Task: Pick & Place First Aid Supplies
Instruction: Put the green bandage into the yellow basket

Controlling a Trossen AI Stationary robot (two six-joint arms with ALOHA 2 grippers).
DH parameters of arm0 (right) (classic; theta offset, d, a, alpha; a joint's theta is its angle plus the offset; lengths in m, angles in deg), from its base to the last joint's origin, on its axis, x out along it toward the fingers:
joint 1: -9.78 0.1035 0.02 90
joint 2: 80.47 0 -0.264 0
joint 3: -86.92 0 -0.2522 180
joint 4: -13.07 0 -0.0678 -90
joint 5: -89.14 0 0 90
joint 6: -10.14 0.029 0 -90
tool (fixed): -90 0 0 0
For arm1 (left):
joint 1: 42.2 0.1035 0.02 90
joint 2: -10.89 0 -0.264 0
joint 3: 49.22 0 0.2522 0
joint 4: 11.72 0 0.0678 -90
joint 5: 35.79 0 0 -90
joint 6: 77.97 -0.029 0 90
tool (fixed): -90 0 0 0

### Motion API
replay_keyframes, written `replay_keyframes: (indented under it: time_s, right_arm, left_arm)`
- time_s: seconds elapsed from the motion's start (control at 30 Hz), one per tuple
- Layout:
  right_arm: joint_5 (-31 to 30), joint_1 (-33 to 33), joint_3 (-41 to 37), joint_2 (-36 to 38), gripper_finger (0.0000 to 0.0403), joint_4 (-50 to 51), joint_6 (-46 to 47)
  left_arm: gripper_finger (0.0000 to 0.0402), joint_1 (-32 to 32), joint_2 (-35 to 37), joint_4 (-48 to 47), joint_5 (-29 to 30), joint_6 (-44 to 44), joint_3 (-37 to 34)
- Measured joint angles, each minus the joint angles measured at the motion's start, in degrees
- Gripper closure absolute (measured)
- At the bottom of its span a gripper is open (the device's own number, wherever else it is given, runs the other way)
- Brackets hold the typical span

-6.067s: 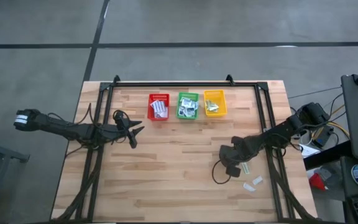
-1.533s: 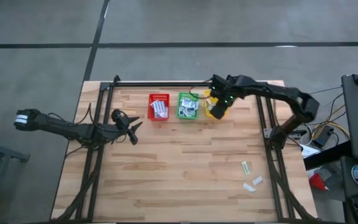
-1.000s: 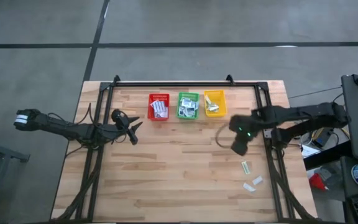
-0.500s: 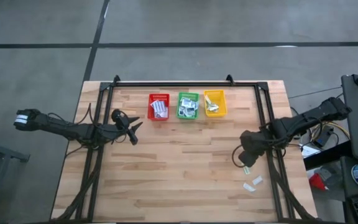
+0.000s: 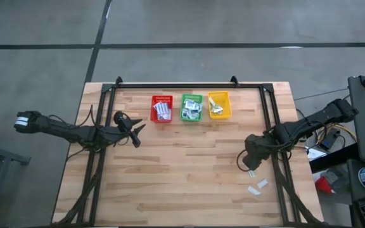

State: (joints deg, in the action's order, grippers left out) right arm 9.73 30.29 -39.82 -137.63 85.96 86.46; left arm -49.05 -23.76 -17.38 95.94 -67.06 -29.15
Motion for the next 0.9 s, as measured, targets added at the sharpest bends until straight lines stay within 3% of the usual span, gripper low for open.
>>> replay_keyframes:
  time_s: [0.63,0.9]
  right_arm:
    - [0.6,0.1,-7.5,-0.3,0.0248,-9.5,4.7]
    - [3.0,4.0,-8.2,-4.5,0.0252,-10.7,7.9]
  left_arm:
    - [0.0268,0.0,0.0,0.0,-0.2,0.2,0.0]
    - [0.0268,0.0,0.0,0.0,-0.2,0.2,0.0]
